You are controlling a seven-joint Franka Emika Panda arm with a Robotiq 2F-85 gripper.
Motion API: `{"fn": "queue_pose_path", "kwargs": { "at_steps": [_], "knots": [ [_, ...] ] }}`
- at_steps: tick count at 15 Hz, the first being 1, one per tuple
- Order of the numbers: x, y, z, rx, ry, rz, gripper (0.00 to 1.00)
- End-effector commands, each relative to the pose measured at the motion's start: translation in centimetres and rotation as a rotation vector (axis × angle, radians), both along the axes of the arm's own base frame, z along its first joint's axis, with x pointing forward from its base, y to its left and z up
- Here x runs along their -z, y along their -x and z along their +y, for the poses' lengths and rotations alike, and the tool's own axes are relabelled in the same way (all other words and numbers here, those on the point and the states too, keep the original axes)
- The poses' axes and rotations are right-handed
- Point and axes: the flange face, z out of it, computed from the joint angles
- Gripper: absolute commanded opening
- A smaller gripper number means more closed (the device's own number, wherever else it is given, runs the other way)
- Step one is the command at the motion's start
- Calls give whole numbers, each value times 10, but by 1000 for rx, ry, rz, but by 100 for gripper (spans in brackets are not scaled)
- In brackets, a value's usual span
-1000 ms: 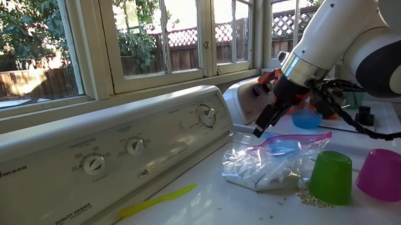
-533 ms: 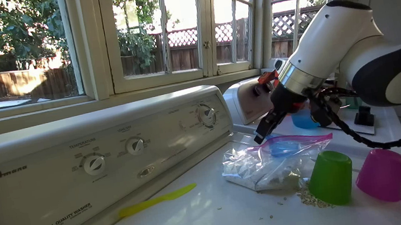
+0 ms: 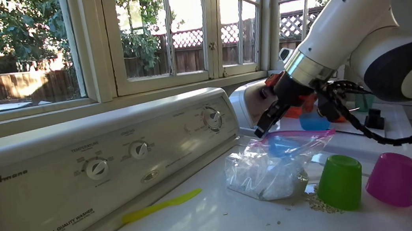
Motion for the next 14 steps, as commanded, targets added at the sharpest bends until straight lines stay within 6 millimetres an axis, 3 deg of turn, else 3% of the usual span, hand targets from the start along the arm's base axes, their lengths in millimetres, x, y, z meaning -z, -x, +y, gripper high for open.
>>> {"fn": "queue_pose_path", "kwargs": {
  "at_steps": [1, 8, 11, 14],
  "knots": [
    [-32, 14, 10, -63, -7, -83, 6],
    [-96, -2, 3, -25, -58, -273, 6],
    [-105, 1, 3, 1, -71, -286, 6],
    [-107, 17, 16, -39, -93, -286, 6]
  ]
}}
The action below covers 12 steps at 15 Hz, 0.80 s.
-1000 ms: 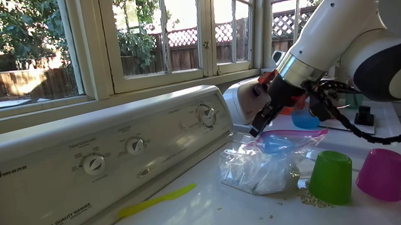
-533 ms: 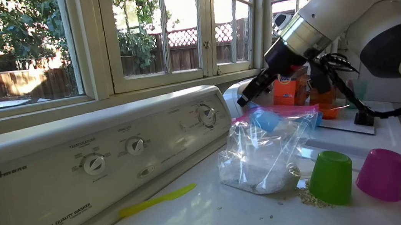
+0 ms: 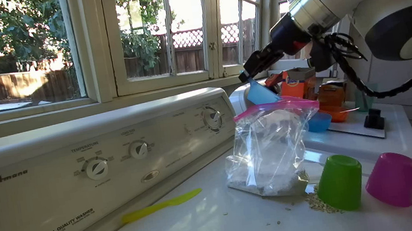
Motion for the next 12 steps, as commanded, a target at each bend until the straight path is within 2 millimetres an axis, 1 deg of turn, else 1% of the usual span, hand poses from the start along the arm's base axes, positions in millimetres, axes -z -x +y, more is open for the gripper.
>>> {"fn": "queue_pose_path", "kwargs": {
  "at_steps": [1, 3, 5, 7, 8, 11, 12],
  "knots": [
    [-1, 24, 15, -59, -32, -7, 6],
    [-8, 32, 28, -111, -60, -35, 6],
    [-15, 43, 37, -164, -113, -58, 6],
    [-15, 61, 46, -212, -179, -48, 6],
    [-14, 71, 43, -242, -211, -36, 6],
    [-14, 82, 40, -281, -282, -42, 6],
    [-20, 89, 40, -299, -295, -55, 6]
  ]
}}
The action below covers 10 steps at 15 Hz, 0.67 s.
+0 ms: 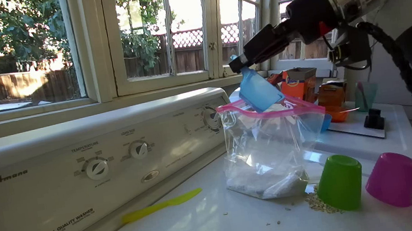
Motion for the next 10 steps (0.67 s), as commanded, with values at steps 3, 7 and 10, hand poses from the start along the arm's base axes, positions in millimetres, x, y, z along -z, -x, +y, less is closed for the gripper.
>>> {"fn": "queue_pose_path", "kwargs": {
  "at_steps": [3, 7, 10],
  "knots": [
    [4, 41, -4, -83, -98, 55, 6],
    [28, 74, 5, -177, 25, 89, 6],
    [36, 87, 5, -210, 44, 108, 6]
  ]
}}
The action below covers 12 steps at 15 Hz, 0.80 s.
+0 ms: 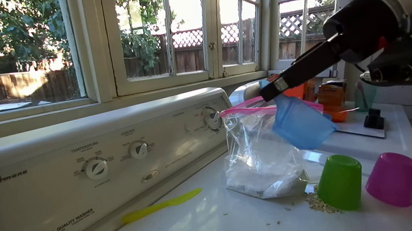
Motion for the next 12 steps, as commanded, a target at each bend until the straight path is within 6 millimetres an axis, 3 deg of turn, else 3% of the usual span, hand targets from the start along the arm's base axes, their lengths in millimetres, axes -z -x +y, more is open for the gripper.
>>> {"fn": "queue_pose_path", "kwargs": {
  "at_steps": [1, 5, 12],
  "knots": [
    [7, 23, -6, -24, 24, 46, 6],
    [14, 22, -20, 106, 68, 122, 6],
    [39, 24, -46, 396, 347, 256, 6]
  ]
}}
